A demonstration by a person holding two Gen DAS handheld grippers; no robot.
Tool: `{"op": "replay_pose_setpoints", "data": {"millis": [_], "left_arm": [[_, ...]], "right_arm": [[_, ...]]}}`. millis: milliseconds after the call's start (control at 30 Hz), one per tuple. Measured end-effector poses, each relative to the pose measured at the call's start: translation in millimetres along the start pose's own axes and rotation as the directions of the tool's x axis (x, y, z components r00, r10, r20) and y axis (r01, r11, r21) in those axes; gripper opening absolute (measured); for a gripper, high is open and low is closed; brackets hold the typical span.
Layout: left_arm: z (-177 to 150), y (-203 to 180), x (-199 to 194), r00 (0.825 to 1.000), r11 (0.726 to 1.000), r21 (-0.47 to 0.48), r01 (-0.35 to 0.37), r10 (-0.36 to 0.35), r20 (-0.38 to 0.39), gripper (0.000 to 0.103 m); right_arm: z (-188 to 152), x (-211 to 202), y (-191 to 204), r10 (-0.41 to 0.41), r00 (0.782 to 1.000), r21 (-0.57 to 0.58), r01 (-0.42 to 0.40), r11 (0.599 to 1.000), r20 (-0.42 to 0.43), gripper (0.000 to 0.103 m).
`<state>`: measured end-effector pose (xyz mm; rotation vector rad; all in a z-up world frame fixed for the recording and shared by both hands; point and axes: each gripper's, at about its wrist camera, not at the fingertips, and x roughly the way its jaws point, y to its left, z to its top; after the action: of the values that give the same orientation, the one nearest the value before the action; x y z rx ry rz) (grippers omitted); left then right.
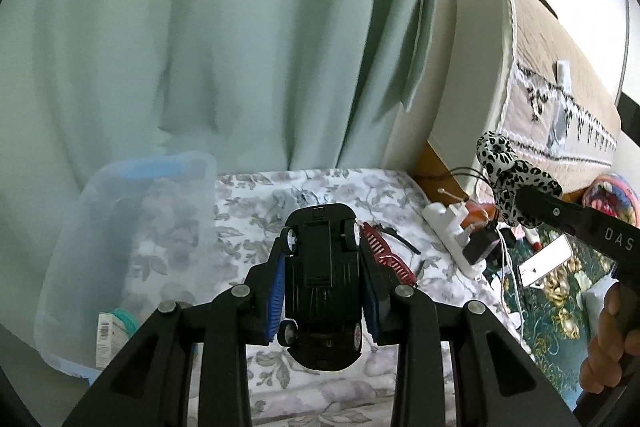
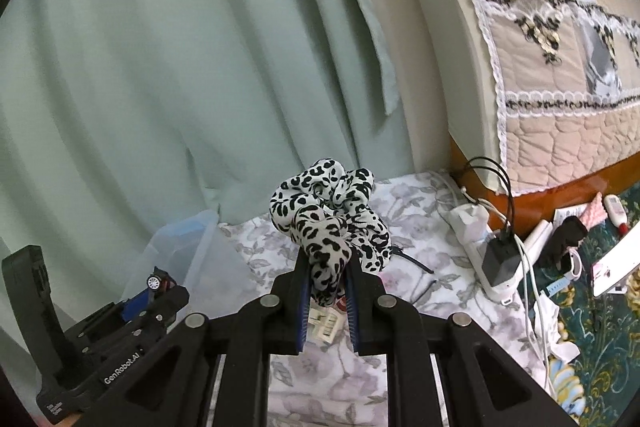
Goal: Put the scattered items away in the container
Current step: 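Carry the toy car and scrunchie over the clear box and lower them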
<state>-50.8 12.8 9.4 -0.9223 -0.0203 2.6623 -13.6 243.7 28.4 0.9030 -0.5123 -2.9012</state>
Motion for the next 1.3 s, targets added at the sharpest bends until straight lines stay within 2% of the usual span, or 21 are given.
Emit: {"op": "replay_pose_setpoints", "data": {"millis": [333,633,1033,1300], "left_arm": [[4.0,38.6,-29.8,0.996,0.996,-0.070,-0.053,0.058,0.074,0.034],[1.1,76.5,-41.2,0.991,0.988,-0.128,-0.083,0.095,0.093,0.034],[-18.0,134.4,-41.8,0.986,0.961,-0.244,-0.134,0.154,0.068,0.034],[-31.1,162.9,-34.2,0.986,0.945,-0.295,-0.144,0.162,0.037,0.034]], "right_arm": [[3.1,-5.1,41.4,0.034,0.999,-0.080,-0.033,0.996,0.003,0.017],[3.2,1.7,81.7,0.058,0.998,-0.160,-0.060,0.985,-0.016,0.017],[-10.1,29.7,136.4,0.098,0.991,-0.267,-0.120,0.956,-0.096,0.017],[-23.1,59.2,162.3,0.103,0.980,-0.316,-0.154,0.936,-0.173,0.017]]}}
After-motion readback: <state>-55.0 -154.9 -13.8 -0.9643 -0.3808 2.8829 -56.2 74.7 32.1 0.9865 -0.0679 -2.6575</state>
